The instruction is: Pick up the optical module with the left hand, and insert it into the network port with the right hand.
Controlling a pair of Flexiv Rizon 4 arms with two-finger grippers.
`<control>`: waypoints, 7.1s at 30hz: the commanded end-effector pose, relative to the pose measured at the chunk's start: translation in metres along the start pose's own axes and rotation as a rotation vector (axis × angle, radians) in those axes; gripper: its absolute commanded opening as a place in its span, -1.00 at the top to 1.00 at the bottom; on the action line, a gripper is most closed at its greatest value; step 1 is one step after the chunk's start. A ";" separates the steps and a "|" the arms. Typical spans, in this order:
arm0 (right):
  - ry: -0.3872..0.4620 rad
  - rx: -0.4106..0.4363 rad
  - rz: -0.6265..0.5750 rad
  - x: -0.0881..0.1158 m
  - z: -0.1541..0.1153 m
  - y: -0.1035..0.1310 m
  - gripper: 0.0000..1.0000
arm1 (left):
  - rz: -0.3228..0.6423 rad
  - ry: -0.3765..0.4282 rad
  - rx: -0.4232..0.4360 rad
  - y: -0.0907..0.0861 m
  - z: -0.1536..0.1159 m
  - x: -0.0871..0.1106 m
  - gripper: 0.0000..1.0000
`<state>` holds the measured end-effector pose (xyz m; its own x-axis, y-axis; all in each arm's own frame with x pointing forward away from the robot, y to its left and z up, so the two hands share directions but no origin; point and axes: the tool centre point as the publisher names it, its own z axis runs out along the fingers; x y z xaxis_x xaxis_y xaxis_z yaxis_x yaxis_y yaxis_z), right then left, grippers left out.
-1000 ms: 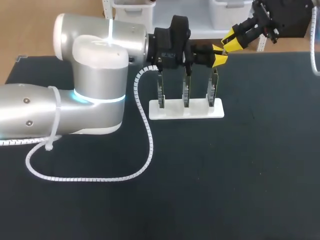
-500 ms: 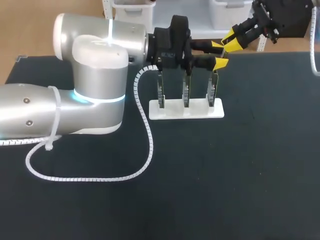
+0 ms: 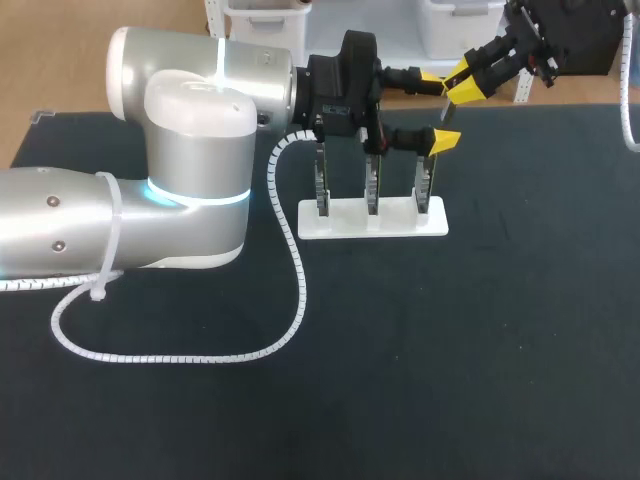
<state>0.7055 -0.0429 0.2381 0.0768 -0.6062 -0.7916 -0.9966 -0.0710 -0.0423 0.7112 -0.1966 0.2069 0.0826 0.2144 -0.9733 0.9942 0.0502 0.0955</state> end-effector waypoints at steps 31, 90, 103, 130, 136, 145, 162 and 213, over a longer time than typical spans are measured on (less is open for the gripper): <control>0.000 0.002 0.000 0.000 0.000 0.001 1.00 | -0.028 0.301 0.045 0.015 -0.039 -0.006 -1.00; 0.112 -0.207 0.089 0.032 0.024 -0.011 1.00 | -0.028 0.426 0.036 0.032 -0.066 0.009 -1.00; 0.129 -0.243 0.083 0.034 0.030 -0.020 1.00 | -0.028 0.426 0.036 0.032 -0.066 0.009 -1.00; 0.121 -0.262 0.100 0.043 0.037 -0.029 1.00 | -0.028 0.426 0.036 0.032 -0.066 0.009 -1.00; 0.134 -0.268 0.105 0.046 0.038 -0.032 1.00 | -0.028 0.426 0.036 0.032 -0.066 0.009 -1.00; 0.117 -0.275 0.115 0.048 0.044 -0.035 1.00 | -0.028 0.426 0.036 0.032 -0.066 0.009 -1.00; 0.152 -0.273 0.114 0.051 0.043 -0.041 1.00 | -0.028 0.426 0.036 0.032 -0.066 0.009 -1.00; 0.144 -0.247 0.108 0.056 0.051 -0.042 1.00 | -0.028 0.426 0.036 0.032 -0.066 0.009 -1.00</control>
<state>0.7578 -0.0340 0.1668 -0.0066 -0.7267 -0.6869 -0.9577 -0.1931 0.2135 0.7378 -0.1285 0.2136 0.0297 0.5911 -0.8060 0.9978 0.0306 0.0592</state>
